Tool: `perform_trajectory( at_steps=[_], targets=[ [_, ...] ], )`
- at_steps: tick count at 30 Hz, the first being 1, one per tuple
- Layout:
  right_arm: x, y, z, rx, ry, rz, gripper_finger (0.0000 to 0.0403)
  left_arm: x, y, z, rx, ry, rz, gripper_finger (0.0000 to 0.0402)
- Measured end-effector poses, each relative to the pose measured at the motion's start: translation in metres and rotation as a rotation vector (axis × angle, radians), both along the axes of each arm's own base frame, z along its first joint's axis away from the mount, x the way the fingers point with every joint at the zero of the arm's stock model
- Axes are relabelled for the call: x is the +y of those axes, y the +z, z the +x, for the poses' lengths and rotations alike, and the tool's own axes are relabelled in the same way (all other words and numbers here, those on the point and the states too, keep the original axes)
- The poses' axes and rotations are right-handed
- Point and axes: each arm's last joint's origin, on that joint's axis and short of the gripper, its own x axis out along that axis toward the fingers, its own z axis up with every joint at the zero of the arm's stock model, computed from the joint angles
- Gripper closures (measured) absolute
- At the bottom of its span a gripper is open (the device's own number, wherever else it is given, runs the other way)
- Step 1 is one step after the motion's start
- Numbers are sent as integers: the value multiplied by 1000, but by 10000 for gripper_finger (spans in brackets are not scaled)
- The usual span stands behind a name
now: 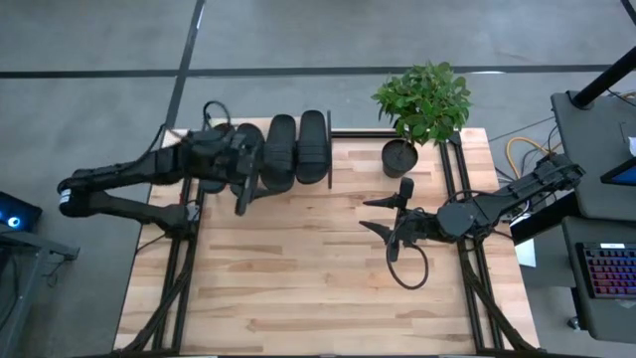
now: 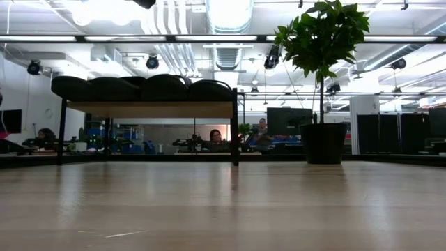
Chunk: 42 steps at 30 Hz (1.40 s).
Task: Pick and place slides into the shelf
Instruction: Return to Home Position
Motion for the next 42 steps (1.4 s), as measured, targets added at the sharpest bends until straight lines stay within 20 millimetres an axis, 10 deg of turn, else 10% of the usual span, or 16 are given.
perform_trajectory(
  at_steps=[8,19,42],
  targets=[
    [0,0,0,2,0,-5,200,-29,-52,0,-86,78,20,211],
    [0,0,0,-1,-1,7,200,-46,-87,-20,-84,-12,15,393],
    [0,0,0,-8,-4,40,200,-41,-123,-110,-252,9,-21,401]
  ],
)
